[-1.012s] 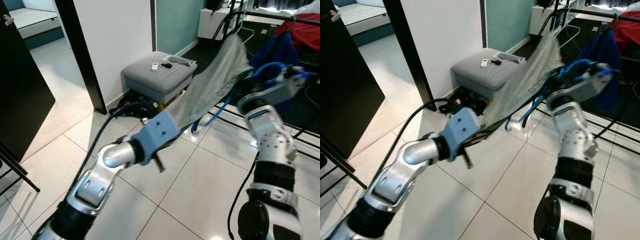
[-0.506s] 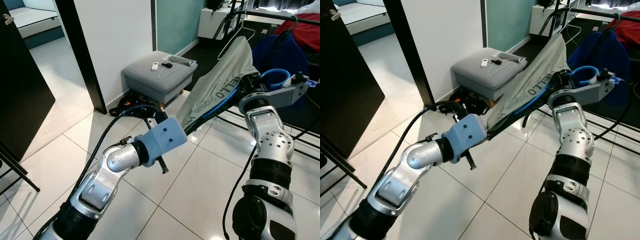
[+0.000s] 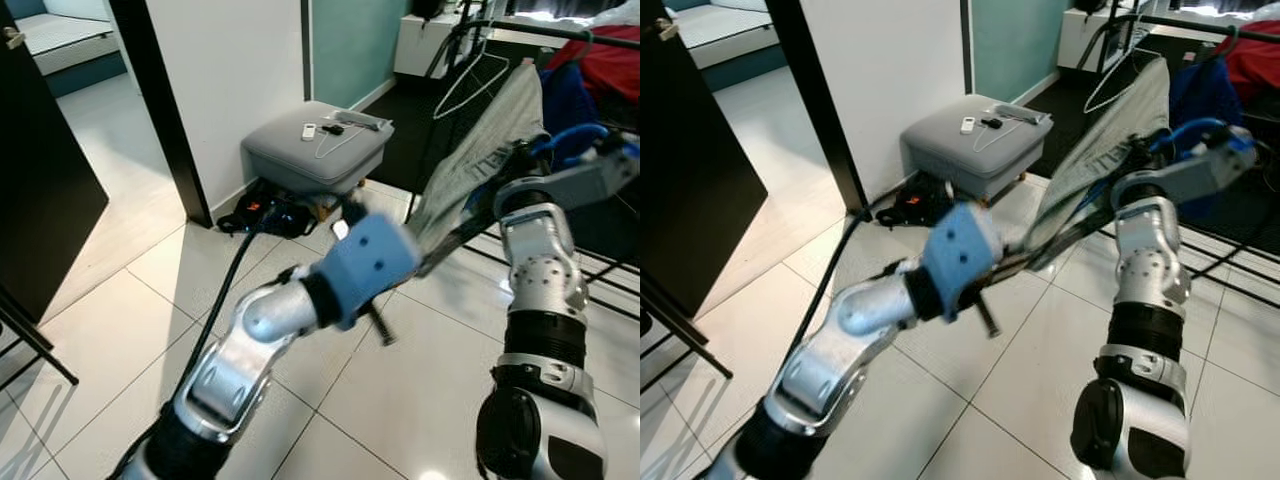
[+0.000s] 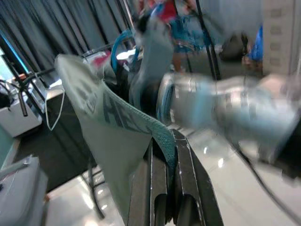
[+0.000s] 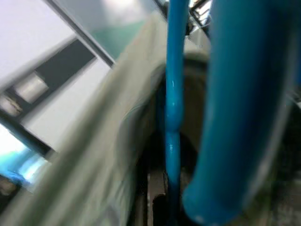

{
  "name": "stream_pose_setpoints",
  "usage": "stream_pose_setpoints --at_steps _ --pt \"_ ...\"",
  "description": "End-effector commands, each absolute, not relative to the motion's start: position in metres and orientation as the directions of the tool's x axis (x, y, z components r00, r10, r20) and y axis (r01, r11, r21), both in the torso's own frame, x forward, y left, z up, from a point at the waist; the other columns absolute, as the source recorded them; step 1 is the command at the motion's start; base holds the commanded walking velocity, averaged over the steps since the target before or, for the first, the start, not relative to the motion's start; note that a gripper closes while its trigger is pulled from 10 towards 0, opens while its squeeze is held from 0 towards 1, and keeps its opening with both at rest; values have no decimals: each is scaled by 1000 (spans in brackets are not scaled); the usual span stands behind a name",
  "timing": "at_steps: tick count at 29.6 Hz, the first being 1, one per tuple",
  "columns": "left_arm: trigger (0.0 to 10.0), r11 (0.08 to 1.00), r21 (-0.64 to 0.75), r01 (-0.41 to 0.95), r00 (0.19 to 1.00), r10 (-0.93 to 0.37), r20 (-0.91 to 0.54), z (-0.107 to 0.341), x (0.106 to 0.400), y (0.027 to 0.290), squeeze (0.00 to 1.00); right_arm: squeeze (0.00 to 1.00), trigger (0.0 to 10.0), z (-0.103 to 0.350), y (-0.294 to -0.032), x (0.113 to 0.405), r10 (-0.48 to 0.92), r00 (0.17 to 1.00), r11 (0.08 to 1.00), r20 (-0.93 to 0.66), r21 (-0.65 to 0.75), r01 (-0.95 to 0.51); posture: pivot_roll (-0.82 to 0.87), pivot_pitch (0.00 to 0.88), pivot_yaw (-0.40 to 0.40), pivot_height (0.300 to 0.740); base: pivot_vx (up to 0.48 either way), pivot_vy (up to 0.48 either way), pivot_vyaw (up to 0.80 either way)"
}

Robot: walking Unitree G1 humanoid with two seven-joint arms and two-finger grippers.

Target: Hang hanger

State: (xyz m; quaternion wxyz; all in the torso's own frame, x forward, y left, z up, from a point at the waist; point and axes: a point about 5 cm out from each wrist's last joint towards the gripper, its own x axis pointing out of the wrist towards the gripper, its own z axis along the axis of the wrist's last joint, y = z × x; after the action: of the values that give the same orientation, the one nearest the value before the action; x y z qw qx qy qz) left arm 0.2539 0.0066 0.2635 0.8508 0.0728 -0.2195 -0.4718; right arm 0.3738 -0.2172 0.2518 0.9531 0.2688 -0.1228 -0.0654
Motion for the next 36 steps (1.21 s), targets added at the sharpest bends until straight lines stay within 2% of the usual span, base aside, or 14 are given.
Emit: stream_pose_setpoints --at_steps 1,3,7,9,11,15,22,24,26,29,30,31,32,36 --pt "10000 556 286 780 460 -820 340 270 254 7 0 0 10000 244 -201 375 -133 976 912 171 406 53 -41 60 25 740 0 0 0" --pt "10000 559 240 794 450 -805 386 280 253 5 0 0 10000 234 -180 374 -44 987 979 153 204 12 -44 60 24 740 0 0 0" --pt "10000 558 212 802 446 -796 409 285 253 4 0 0 10000 222 -163 371 36 992 990 117 129 -51 -47 60 24 740 0 0 0" --pt "10000 558 201 805 449 -794 409 286 254 5 0 0 10000 214 -149 368 132 987 991 87 -2 -133 -48 60 26 740 0 0 0" --pt "10000 559 205 803 453 -797 399 285 255 6 0 0 10000 210 -142 366 185 981 983 59 -9 -185 -48 60 26 740 0 0 0" --pt "10000 564 232 793 476 -810 343 275 258 8 0 0 10000 208 -133 361 304 953 951 3 62 -304 -54 58 24 740 0 0 0" --pt "10000 563 297 771 520 -826 217 255 264 12 0 0 10000 213 -145 365 278 961 945 -9 183 -272 -56 54 21 740 0 0 0" --pt "10000 546 366 754 583 -813 12 221 272 23 0 0 10000 214 -152 367 265 964 934 -28 256 -249 -56 52 20 740 0 0 0" --pt "10000 546 366 754 583 -813 12 221 272 23 0 0 10000 214 -152 367 265 964 934 -28 256 -249 -56 52 20 740 0 0 0" --pt "10000 546 354 759 623 -768 -150 191 276 42 0 0 10000 211 -156 366 261 963 920 -64 318 -229 -57 55 19 740 0 0 0" --pt "10000 556 333 762 625 -766 -150 190 276 44 71 0 10000 209 -156 365 263 962 917 -74 331 -225 -55 57 18 740 0 0 0" --pt "10000 556 333 762 625 -766 -150 190 276 44 71 0 10000 209 -156 365 263 962 917 -74 331 -225 -55 57 18 740 0 0 0" --pt "10000 571 311 760 630 -764 -138 192 275 44 1000 0 10000 206 -154 364 268 959 910 -92 350 -221 -54 58 17 740 0 0 0" --pt "10000 576 305 759 633 -763 -133 193 276 44 1000 0 10000 205 -153 364 271 957 908 -101 357 -220 -54 58 17 740 0 0 0"
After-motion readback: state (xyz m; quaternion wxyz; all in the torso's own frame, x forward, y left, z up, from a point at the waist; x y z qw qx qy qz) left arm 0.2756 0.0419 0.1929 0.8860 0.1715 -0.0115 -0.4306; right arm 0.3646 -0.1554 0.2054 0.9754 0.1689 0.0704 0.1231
